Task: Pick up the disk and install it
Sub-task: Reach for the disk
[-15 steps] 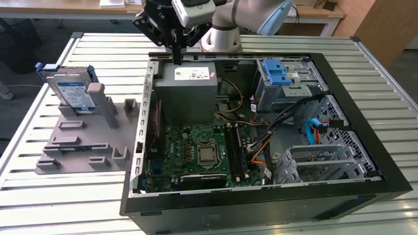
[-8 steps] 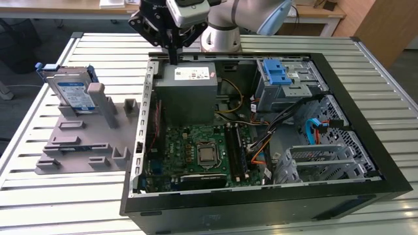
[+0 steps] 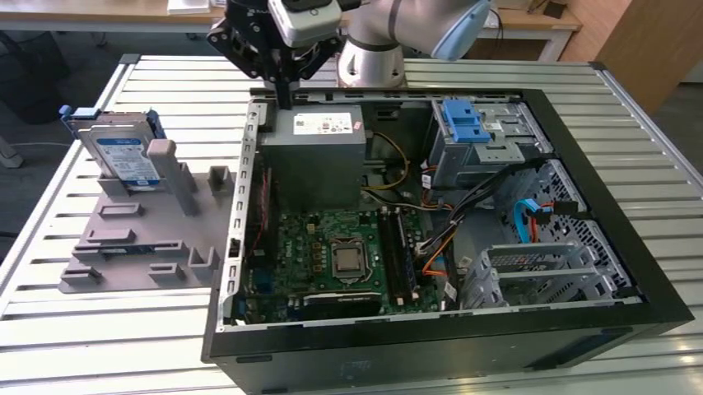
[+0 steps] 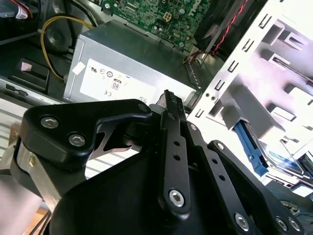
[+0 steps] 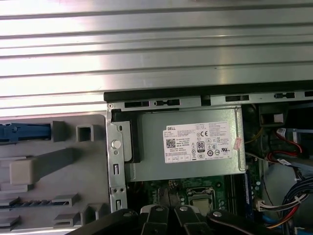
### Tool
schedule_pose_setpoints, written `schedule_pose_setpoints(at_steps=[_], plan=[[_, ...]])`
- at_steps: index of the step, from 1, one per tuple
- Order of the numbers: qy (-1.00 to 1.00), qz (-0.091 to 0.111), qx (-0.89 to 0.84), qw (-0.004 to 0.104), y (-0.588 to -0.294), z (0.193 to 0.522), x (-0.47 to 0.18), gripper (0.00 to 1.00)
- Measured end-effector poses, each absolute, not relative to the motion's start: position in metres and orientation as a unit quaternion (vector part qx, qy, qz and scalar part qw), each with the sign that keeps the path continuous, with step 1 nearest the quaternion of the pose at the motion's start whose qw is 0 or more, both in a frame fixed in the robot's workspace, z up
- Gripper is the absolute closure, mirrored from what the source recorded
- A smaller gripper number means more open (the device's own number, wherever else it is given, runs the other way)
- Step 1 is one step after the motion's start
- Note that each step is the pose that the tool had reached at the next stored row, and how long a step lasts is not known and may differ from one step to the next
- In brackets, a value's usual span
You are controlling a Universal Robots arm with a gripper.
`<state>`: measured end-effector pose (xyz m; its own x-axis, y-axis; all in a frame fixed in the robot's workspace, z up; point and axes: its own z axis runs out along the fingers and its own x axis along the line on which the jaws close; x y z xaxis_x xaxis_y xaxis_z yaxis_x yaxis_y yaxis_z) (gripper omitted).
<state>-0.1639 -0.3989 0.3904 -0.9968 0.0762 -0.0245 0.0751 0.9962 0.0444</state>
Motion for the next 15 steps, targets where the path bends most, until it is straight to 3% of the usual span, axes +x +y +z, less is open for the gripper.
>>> schedule_pose_setpoints(at_steps=[15], plan=[[0.999, 0.022, 0.038, 0.013, -0.399, 0.39, -0.177, 0.89]])
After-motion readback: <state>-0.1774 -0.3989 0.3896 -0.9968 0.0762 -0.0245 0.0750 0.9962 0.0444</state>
